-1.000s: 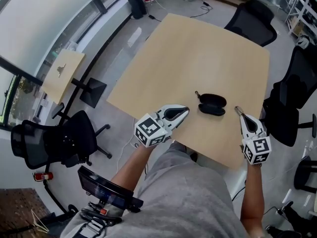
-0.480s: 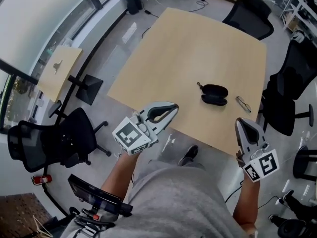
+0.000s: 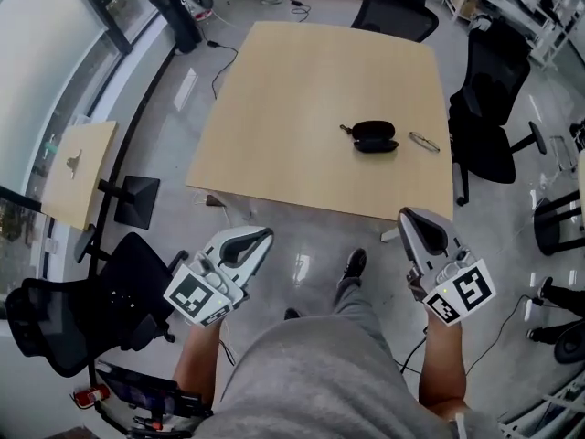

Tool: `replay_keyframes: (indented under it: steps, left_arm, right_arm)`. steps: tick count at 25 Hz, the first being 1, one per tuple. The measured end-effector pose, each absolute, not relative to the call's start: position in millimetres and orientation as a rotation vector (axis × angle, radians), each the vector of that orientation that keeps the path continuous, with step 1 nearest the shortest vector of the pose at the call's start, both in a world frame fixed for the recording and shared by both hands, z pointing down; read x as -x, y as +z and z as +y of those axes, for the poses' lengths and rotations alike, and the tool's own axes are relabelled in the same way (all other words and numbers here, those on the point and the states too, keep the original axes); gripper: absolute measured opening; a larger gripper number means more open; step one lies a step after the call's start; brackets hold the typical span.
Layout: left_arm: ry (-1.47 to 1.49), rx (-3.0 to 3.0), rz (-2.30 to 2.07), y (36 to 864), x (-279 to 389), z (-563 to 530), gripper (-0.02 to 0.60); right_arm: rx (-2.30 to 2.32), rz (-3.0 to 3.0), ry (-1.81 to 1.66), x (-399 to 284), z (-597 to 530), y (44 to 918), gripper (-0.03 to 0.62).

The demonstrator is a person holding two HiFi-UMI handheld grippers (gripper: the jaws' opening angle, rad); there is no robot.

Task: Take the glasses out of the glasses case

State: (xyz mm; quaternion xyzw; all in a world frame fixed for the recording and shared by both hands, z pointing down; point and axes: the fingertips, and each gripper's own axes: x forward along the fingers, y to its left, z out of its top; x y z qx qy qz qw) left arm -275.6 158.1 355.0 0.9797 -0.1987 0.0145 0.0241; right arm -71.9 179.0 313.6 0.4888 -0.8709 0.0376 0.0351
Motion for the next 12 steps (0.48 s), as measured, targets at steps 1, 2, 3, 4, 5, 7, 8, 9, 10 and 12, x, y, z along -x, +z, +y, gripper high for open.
replay_keyframes:
  steps: [1,2,3,4,5,7,8,9,10,12]
  left_arm:
    - [0.038,-3.023,-0.619,356.1,289.1,167.6,0.006]
    - [0.028,-3.017,-0.622,356.7,300.8,177.2,0.005]
    - [0.017,-3.015,-0.621,356.7,310.7,186.8,0.006]
    - [0.008,-3.017,-0.615,356.4,318.5,195.9,0.005]
    - [0.001,-3.021,-0.605,356.0,324.4,204.3,0.006]
    - [-0.011,-3.024,-0.577,355.8,331.7,220.6,0.005]
    - [-0.014,-3.022,-0.563,356.4,334.6,229.6,0.006]
    - [-0.016,-3.018,-0.552,357.5,337.9,239.3,0.006]
    - [-0.018,-3.013,-0.543,358.6,341.9,249.5,0.006]
    - [-0.022,-3.001,-0.531,360.8,351.1,270.3,0.005]
  right_arm:
    - [-1.505,-2.673,0.121,84.2,190.2,314.3,0.008]
    - [-1.505,-2.668,0.126,95.7,201.3,315.3,0.008]
    - [-1.506,-2.662,0.131,105.8,212.2,316.1,0.008]
    - [-1.512,-2.656,0.136,114.3,222.6,316.3,0.008]
    - [-1.521,-2.650,0.140,121.3,232.7,315.2,0.008]
    - [-1.541,-2.635,0.137,131.8,252.7,310.9,0.008]
    - [-1.548,-2.626,0.135,136.0,263.3,308.9,0.008]
    - [-1.554,-2.618,0.136,139.8,274.1,307.6,0.008]
    - [-1.560,-2.609,0.139,143.5,285.1,307.0,0.008]
    - [-1.569,-2.594,0.150,151.1,307.1,306.6,0.008]
